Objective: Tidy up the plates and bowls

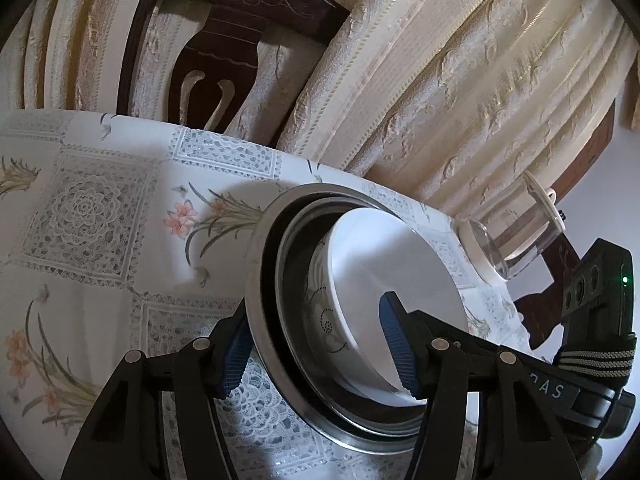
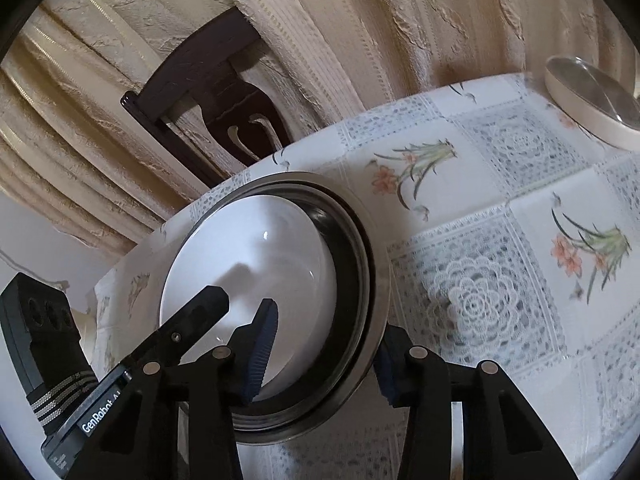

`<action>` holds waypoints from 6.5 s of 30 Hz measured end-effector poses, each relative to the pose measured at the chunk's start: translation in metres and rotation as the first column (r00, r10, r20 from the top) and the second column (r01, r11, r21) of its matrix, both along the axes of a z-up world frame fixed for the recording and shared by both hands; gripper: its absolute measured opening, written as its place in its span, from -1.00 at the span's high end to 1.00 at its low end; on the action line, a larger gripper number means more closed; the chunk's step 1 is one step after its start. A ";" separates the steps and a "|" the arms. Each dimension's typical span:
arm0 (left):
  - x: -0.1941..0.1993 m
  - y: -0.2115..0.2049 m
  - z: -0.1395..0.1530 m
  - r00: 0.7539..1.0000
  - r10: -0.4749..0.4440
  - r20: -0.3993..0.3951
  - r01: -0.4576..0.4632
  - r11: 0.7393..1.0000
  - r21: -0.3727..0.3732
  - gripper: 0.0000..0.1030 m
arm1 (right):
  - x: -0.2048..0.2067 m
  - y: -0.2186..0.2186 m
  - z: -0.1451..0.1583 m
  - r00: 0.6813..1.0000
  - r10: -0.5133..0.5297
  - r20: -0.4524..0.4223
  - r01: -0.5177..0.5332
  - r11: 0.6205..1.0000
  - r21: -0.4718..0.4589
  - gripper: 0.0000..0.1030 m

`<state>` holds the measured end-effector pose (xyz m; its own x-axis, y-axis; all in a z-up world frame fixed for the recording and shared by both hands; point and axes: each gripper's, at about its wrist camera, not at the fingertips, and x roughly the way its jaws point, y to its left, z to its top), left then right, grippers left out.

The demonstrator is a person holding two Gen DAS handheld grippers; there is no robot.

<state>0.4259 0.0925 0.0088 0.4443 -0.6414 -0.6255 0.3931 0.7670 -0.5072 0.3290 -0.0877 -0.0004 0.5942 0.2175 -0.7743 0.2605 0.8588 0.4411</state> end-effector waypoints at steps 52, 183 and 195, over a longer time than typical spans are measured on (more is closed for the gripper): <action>-0.159 0.023 0.062 0.996 -0.080 0.038 0.075 0.990 0.122 -0.18 | -0.160 0.026 0.050 0.999 0.038 0.027 -0.039 0.999 0.020 0.08; -0.329 0.075 0.046 0.960 -0.268 -0.087 0.280 0.939 0.202 -0.19 | -0.313 0.067 0.042 0.983 0.183 0.011 -0.183 0.982 -0.036 -0.05; -0.322 0.097 0.045 0.973 -0.212 -0.090 0.219 0.973 0.079 -0.20 | -0.309 0.034 0.034 0.991 0.111 0.076 -0.116 0.991 0.068 -0.12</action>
<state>0.1039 0.1893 0.0540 0.2475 -0.6579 -0.7113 0.5146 0.7113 -0.4788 0.0201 -0.0533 0.0332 0.6157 0.3404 -0.7107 0.1284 0.8465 0.5167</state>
